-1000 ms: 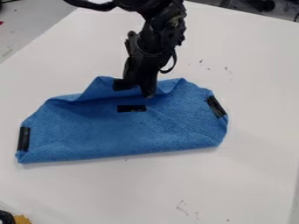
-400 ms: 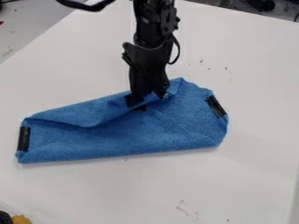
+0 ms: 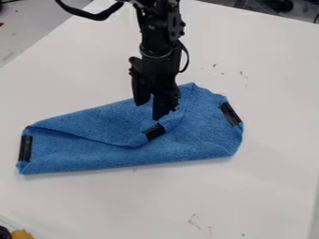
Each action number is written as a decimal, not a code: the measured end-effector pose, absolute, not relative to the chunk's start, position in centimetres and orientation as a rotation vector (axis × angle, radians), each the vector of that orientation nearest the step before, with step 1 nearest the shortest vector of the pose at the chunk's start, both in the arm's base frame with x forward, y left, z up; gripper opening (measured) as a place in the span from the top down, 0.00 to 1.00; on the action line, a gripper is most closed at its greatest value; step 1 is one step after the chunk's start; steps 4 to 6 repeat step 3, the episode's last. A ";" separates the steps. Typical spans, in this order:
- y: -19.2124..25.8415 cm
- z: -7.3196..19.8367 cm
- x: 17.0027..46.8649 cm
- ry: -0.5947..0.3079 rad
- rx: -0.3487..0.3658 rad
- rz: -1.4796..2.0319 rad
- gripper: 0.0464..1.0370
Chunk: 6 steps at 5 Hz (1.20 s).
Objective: Fold the cloth from top to bottom
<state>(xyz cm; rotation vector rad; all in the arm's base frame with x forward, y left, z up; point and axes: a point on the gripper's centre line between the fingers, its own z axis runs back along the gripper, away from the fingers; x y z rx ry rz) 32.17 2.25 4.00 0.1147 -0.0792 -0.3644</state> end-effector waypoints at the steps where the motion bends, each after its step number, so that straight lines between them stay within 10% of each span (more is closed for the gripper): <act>1: 1.6 4.1 31.3 -0.022 0.076 -0.305 0.03; 6: 0.7 4.4 31.4 -0.015 0.155 -0.256 0.04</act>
